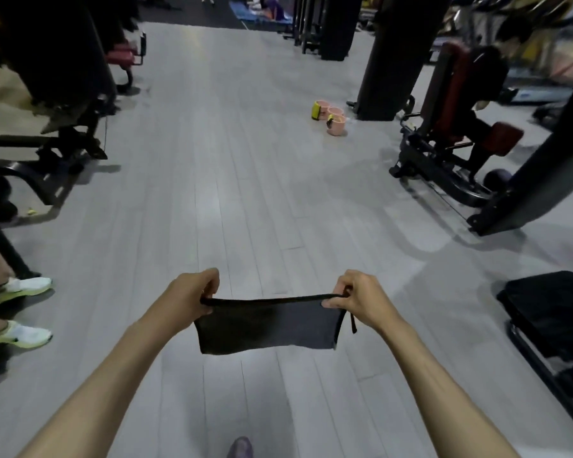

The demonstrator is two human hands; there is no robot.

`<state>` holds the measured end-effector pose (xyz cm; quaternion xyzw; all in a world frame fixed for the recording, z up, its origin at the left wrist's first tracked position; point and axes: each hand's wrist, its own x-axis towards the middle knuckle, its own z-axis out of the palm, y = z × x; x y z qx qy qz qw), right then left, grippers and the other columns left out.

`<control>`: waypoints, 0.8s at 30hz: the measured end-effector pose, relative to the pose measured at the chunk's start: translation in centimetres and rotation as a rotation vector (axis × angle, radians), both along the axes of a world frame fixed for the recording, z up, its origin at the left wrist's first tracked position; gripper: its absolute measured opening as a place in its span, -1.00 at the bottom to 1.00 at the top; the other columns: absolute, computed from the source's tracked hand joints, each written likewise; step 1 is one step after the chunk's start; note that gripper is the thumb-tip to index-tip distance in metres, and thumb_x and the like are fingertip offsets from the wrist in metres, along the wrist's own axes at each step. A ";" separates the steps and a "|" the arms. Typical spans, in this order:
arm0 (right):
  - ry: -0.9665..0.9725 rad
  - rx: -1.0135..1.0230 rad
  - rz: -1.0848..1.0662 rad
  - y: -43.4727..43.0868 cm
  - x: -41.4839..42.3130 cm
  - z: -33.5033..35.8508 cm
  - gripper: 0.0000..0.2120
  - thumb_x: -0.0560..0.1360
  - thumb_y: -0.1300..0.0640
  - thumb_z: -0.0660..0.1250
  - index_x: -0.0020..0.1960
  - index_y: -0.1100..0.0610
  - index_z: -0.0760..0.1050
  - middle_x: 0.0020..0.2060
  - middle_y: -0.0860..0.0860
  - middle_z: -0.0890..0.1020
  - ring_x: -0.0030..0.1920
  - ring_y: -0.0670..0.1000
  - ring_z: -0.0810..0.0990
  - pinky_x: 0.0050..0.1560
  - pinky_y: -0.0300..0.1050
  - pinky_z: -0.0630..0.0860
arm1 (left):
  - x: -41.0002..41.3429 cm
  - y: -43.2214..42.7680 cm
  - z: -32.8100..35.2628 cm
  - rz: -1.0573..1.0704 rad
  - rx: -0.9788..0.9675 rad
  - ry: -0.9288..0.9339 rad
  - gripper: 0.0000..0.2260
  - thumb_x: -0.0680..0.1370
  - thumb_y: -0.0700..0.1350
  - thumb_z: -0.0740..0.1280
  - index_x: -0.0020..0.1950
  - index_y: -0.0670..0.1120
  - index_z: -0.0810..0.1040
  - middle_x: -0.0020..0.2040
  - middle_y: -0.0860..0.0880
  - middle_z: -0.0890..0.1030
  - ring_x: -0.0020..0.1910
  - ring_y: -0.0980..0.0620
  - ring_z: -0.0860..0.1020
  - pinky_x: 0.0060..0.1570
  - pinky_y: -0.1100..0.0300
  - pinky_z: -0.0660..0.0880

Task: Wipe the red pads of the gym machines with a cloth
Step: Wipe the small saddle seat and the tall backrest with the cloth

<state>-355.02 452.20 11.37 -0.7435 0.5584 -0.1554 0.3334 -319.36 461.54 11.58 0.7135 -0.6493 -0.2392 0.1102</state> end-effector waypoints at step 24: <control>-0.534 0.469 -0.319 -65.0 11.8 -2.3 -0.82 0.66 0.07 0.30 0.09 0.15 0.61 -0.16 0.07 0.59 -0.20 0.03 0.55 -0.33 -0.06 0.58 | 9.0 -66.0 -0.7 0.401 -0.102 0.785 -0.82 0.66 0.00 0.33 0.04 -0.03 0.70 -0.07 -0.06 0.73 -0.03 -0.10 0.69 0.08 -0.18 0.61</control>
